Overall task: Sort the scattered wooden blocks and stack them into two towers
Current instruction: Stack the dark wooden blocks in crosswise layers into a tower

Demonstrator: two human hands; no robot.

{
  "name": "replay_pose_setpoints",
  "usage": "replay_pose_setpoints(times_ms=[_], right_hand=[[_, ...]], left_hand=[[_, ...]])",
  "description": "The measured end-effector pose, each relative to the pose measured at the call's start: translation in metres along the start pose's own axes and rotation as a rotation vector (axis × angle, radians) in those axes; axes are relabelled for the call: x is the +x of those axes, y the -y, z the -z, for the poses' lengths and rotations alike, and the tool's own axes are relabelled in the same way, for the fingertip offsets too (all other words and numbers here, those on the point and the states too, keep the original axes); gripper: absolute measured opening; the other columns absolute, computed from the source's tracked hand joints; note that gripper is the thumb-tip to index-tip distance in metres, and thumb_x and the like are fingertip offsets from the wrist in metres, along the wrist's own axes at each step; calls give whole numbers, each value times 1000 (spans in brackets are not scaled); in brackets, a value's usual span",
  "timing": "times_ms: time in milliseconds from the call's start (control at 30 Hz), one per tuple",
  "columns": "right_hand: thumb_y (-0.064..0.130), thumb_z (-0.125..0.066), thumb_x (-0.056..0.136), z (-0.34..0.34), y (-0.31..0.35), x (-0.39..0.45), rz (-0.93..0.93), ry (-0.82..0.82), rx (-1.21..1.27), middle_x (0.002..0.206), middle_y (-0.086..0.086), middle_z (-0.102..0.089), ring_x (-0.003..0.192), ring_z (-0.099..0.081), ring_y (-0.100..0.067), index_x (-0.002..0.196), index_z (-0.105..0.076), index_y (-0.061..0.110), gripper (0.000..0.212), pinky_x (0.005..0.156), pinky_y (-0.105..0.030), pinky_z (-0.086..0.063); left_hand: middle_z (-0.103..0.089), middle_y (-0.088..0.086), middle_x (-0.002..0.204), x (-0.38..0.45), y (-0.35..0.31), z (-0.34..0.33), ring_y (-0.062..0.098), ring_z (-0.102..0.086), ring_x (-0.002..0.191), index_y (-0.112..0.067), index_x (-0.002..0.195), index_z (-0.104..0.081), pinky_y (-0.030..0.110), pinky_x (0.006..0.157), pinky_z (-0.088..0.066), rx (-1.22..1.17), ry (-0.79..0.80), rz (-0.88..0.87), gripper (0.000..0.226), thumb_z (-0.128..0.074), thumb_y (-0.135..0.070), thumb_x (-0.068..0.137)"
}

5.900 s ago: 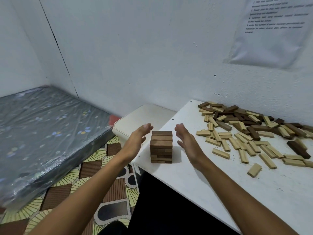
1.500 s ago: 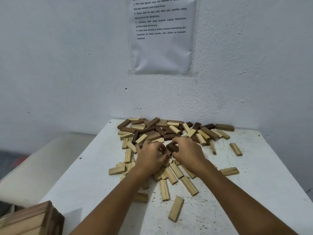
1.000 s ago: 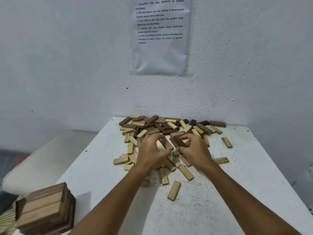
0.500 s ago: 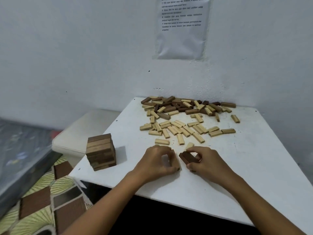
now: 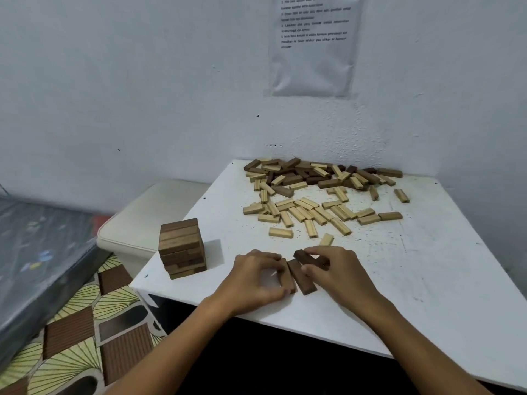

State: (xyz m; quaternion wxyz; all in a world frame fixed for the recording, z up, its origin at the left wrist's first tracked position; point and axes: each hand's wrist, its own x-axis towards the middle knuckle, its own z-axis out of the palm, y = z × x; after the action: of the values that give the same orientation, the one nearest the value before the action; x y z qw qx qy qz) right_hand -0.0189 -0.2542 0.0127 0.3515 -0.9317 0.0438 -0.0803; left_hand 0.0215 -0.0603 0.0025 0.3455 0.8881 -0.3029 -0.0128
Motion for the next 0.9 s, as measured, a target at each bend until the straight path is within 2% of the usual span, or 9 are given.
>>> replay_pose_setpoints(times_ms=[133,300,433,533,600,667,733,800,900], right_hand=[[38,-68,87,0,-8,-4,15,-92,-154,113,6,-71,104,-63,-15,122,-66,29,36,82,-30,-49],[37,-62,92,-2,-15,-10,54,-66,-137,105,6,-70,93,-60,-11,112,-72,26,26,76,-25,-46],[21,-65,87,0,-23,-5,55,46,-4,103,7,-63,82,-55,0,111,-73,23,25,72,-16,-41],[16,-68,81,13,-29,4,86,245,104,122,11,-52,110,-51,1,122,-66,25,42,89,-9,-38],[32,-69,72,24,-32,10,91,402,33,137,17,-40,128,-36,-2,133,-55,34,62,106,-24,-34],[40,-69,67,31,-34,14,87,495,-39,141,19,-35,131,-29,-2,140,-46,38,77,109,-30,-30],[34,-76,72,30,-36,15,100,484,-12,135,17,-39,127,-34,-3,141,-46,34,76,102,-25,-30],[33,-79,71,24,-40,15,118,424,24,133,15,-45,124,-38,-3,138,-51,33,72,96,-24,-30],[37,-82,68,16,-45,13,130,355,37,134,16,-48,124,-38,-1,133,-55,32,71,102,-29,-34]], left_hand=[[-62,-6,130,5,7,-7,7,-50,122,-24,116,-72,32,105,-40,22,14,29,65,-63,-59,62],[-56,-7,136,7,4,-18,8,-44,127,-30,122,-67,38,108,-35,19,15,46,78,-68,-69,54],[-49,-9,144,9,4,-23,9,-37,131,-31,129,-61,41,109,-31,48,24,57,75,-78,-60,62],[-43,-12,148,11,5,-21,7,-31,133,-31,134,-56,40,110,-27,56,46,45,78,-79,-56,64],[-46,-18,142,14,6,-17,6,-33,130,-30,135,-54,38,109,-30,49,78,36,81,-77,-57,63],[-49,-26,125,15,7,-16,6,-39,124,-30,134,-55,34,105,-35,24,99,34,80,-80,-53,63],[-50,-21,113,17,9,-16,7,-42,121,-32,133,-55,28,102,-37,-6,97,45,78,-84,-48,62],[-51,-12,113,18,10,-16,6,-44,119,-33,132,-55,20,98,-37,-21,91,44,78,-84,-46,61],[-50,-15,112,19,11,-15,1,-44,116,-33,132,-56,9,94,-33,-26,116,20,76,-82,-46,61]])
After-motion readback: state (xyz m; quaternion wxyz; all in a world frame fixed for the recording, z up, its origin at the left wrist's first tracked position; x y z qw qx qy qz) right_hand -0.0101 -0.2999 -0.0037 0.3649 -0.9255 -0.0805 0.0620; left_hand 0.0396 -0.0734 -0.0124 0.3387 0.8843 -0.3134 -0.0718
